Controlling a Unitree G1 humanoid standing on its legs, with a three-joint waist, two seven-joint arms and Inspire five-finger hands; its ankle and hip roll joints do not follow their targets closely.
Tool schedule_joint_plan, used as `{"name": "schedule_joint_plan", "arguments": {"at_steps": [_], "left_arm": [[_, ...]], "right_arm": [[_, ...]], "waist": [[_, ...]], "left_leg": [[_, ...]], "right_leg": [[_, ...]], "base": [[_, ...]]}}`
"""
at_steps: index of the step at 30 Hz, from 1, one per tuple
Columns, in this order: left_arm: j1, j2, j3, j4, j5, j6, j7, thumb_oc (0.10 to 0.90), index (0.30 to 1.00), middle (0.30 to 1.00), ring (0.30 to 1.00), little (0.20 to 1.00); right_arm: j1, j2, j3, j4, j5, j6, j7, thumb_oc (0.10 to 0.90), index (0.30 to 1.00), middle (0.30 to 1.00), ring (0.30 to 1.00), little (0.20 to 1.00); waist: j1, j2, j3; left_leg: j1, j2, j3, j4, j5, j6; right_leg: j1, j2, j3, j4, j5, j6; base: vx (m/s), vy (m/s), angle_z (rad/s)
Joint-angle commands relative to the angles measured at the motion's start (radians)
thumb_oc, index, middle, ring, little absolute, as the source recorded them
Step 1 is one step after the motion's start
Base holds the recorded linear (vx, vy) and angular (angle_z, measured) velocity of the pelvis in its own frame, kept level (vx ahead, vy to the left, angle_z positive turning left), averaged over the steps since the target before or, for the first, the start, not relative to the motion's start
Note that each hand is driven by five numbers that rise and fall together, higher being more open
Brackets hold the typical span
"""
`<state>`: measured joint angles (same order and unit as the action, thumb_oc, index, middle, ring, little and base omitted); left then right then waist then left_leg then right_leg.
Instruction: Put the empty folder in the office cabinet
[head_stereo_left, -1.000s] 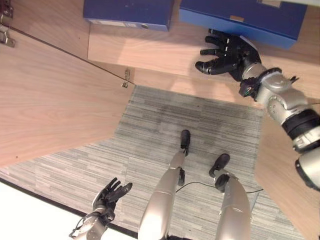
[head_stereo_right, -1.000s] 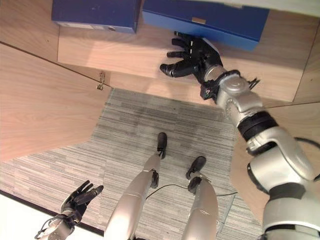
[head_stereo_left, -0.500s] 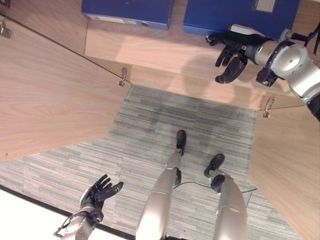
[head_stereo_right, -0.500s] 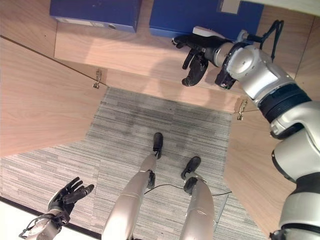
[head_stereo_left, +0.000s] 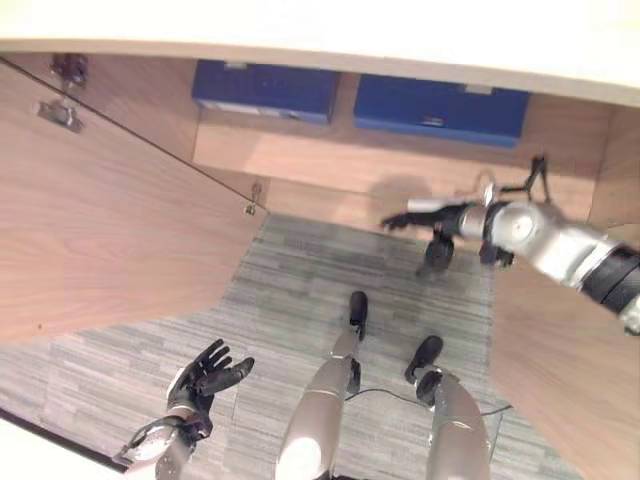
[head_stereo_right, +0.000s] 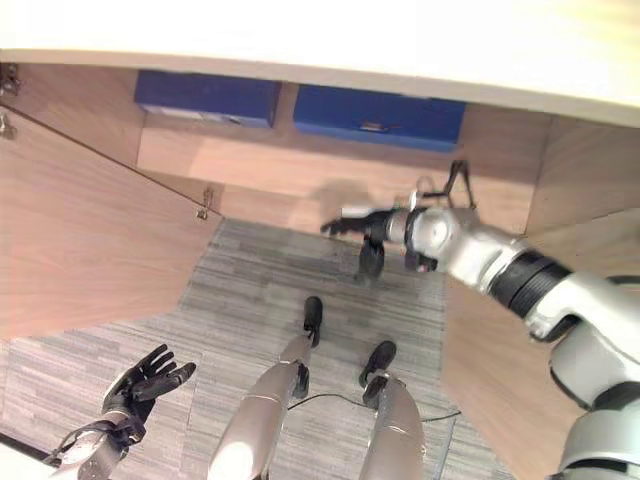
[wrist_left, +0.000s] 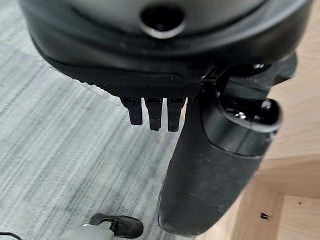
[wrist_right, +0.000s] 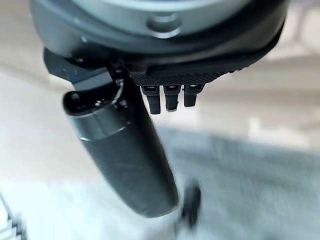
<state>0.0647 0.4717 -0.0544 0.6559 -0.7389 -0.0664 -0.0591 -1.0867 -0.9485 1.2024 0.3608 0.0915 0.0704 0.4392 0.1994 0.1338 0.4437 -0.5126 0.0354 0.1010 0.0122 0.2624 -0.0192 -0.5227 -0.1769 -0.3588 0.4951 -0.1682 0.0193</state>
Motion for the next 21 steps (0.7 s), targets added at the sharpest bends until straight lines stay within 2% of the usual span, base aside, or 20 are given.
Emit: {"name": "schedule_joint_plan", "arguments": {"at_steps": [1,2,3,5,6,7,8,9,11,12,13,14,15,18,19,20,21], "left_arm": [[0.009,0.023,0.063,0.128,0.035,0.000,0.017,0.800,0.900,0.900,0.900,0.900],[0.002,0.023,0.079,0.158,0.047,0.003,0.023,0.800,0.900,0.900,0.900,0.900],[-0.017,0.012,0.125,0.263,0.048,0.020,0.023,0.800,0.900,0.900,0.900,0.900],[-0.043,-0.004,0.168,0.384,0.019,0.041,0.017,0.800,0.900,0.900,0.900,0.900],[-0.044,-0.003,0.167,0.385,0.019,0.041,0.016,0.800,0.900,0.900,0.900,0.900],[-0.067,-0.008,0.193,0.458,0.012,0.049,0.014,0.800,0.900,0.900,0.900,0.900],[-0.065,-0.014,0.227,0.502,0.036,0.058,0.013,0.800,0.900,0.900,0.900,0.900],[-0.063,-0.021,0.236,0.519,0.047,0.054,0.014,0.800,0.900,0.900,0.900,0.900],[-0.061,-0.033,0.254,0.543,0.062,0.049,0.022,0.800,0.900,0.900,0.900,0.900],[-0.062,-0.031,0.253,0.544,0.062,0.049,0.022,0.800,0.900,0.900,0.900,0.900],[-0.073,-0.046,0.275,0.606,0.104,0.050,0.035,0.800,0.900,0.900,0.900,0.900],[-0.074,-0.049,0.291,0.635,0.125,0.053,0.039,0.800,0.900,0.900,0.900,0.900],[-0.074,-0.048,0.291,0.635,0.125,0.053,0.039,0.800,0.900,0.900,0.900,0.900],[-0.053,-0.087,0.348,0.688,0.185,0.056,0.056,0.800,0.900,0.900,0.900,0.900],[-0.038,-0.105,0.371,0.693,0.222,0.056,0.071,0.800,0.900,0.900,0.900,0.900],[-0.038,-0.104,0.370,0.693,0.222,0.056,0.071,0.800,0.900,0.900,0.900,0.900],[-0.039,-0.128,0.381,0.718,0.236,0.058,0.081,0.800,0.900,0.900,0.900,0.900]], "right_arm": [[0.047,0.015,-0.056,-0.031,-0.174,-0.058,-0.049,0.800,0.900,0.900,0.900,0.900],[0.061,0.015,-0.076,-0.040,-0.198,-0.060,-0.062,0.800,0.900,0.900,0.900,0.900],[0.078,0.015,-0.129,-0.068,-0.238,-0.067,-0.094,0.800,0.900,0.900,0.900,0.900],[0.120,0.025,-0.195,-0.050,-0.240,-0.069,-0.139,0.800,0.900,0.900,0.900,0.900],[0.121,0.025,-0.197,-0.050,-0.241,-0.069,-0.139,0.800,0.900,0.900,0.900,0.900],[0.131,0.036,-0.230,-0.037,-0.225,-0.066,-0.159,0.800,0.900,0.900,0.900,0.900],[0.191,0.051,-0.290,-0.040,-0.193,-0.064,-0.169,0.800,0.900,0.900,0.900,0.900],[0.220,0.073,-0.322,-0.023,-0.166,-0.065,-0.175,0.800,0.900,0.900,0.900,0.900],[0.302,0.099,-0.398,-0.022,-0.117,-0.073,-0.189,0.800,0.900,0.900,0.900,0.900],[0.304,0.099,-0.400,-0.023,-0.117,-0.072,-0.189,0.800,0.900,0.900,0.900,0.900],[0.428,0.146,-0.497,0.012,-0.065,-0.082,-0.219,0.800,0.900,0.900,0.900,0.900],[0.501,0.156,-0.552,0.007,-0.060,-0.084,-0.231,0.800,0.900,0.900,0.900,0.900],[0.502,0.156,-0.553,0.007,-0.060,-0.084,-0.231,0.800,0.900,0.900,0.900,0.900],[0.739,0.212,-0.755,0.038,-0.073,-0.092,-0.316,0.800,0.900,0.900,0.900,0.900],[0.890,0.282,-0.868,0.071,-0.082,-0.088,-0.369,0.800,0.900,0.900,0.900,0.900],[0.892,0.283,-0.869,0.069,-0.083,-0.088,-0.369,0.800,0.900,0.900,0.900,0.900],[1.009,0.364,-0.947,0.118,-0.060,-0.079,-0.391,0.800,0.900,0.900,0.900,0.900]], "waist": [[-0.026,-0.075,0.037],[-0.031,-0.081,0.023],[-0.038,-0.098,0.003],[-0.047,-0.118,-0.018],[-0.047,-0.118,-0.018],[-0.056,-0.131,-0.035],[-0.066,-0.154,-0.076],[-0.060,-0.165,-0.096],[-0.064,-0.179,-0.134],[-0.064,-0.181,-0.136],[-0.077,-0.178,-0.183],[-0.090,-0.180,-0.209],[-0.090,-0.180,-0.210],[-0.129,-0.147,-0.274],[-0.147,-0.126,-0.296],[-0.146,-0.129,-0.299],[-0.165,-0.115,-0.312]], "left_leg": [[0.145,-0.016,0.052,0.115,-0.210,-0.078],[0.156,-0.010,0.053,0.132,-0.212,-0.081],[0.174,0.005,0.027,0.197,-0.219,-0.090],[0.191,0.001,-0.013,0.231,-0.217,-0.084],[0.191,0.000,-0.013,0.230,-0.216,-0.084],[0.218,0.015,-0.026,0.227,-0.234,-0.086],[0.266,0.046,-0.038,0.211,-0.252,-0.082],[0.284,0.058,-0.057,0.221,-0.260,-0.080],[0.327,0.064,-0.107,0.211,-0.272,-0.072],[0.325,0.061,-0.108,0.207,-0.267,-0.071],[0.386,0.053,-0.158,0.159,-0.289,-0.061],[0.413,0.045,-0.153,0.130,-0.302,-0.057],[0.413,0.045,-0.153,0.129,-0.301,-0.057],[0.501,0.026,-0.115,0.059,-0.329,-0.046],[0.539,0.008,-0.088,0.023,-0.335,-0.033],[0.536,0.006,-0.088,0.021,-0.332,-0.032],[0.570,-0.019,-0.066,-0.022,-0.333,-0.014]], "right_leg": [[0.271,0.053,0.000,-0.466,0.175,0.069],[0.290,0.056,0.000,-0.472,0.172,0.065],[0.333,0.063,0.020,-0.486,0.167,0.056],[0.357,0.064,0.025,-0.502,0.186,0.051],[0.358,0.064,0.025,-0.503,0.187,0.051],[0.375,0.072,0.041,-0.516,0.189,0.051],[0.401,0.088,0.071,-0.534,0.197,0.053],[0.420,0.097,0.088,-0.549,0.200,0.053],[0.448,0.112,0.120,-0.563,0.198,0.060],[0.446,0.110,0.120,-0.563,0.199,0.060],[0.467,0.114,0.146,-0.562,0.200,0.071],[0.472,0.109,0.158,-0.560,0.204,0.077],[0.471,0.109,0.158,-0.560,0.204,0.078],[0.485,0.084,0.189,-0.543,0.218,0.099],[0.479,0.063,0.200,-0.527,0.231,0.115],[0.476,0.061,0.201,-0.528,0.233,0.115],[0.460,0.033,0.211,-0.505,0.255,0.134]], "base": [[0.01,-0.089,0.20],[0.01,-0.059,0.14],[0.00,-0.023,-0.04],[-0.08,0.031,-0.27],[-0.09,0.050,-0.28],[0.03,0.038,-0.16],[0.03,0.056,-0.21],[0.07,0.059,-0.28],[0.04,0.069,-0.46],[0.03,0.174,-0.33],[0.04,0.209,-0.16],[0.04,0.208,-0.21],[0.03,0.189,-0.29],[0.00,0.370,-0.32],[-0.06,0.362,-0.22],[-0.11,0.482,-0.54],[-0.08,0.249,-0.53]]}}
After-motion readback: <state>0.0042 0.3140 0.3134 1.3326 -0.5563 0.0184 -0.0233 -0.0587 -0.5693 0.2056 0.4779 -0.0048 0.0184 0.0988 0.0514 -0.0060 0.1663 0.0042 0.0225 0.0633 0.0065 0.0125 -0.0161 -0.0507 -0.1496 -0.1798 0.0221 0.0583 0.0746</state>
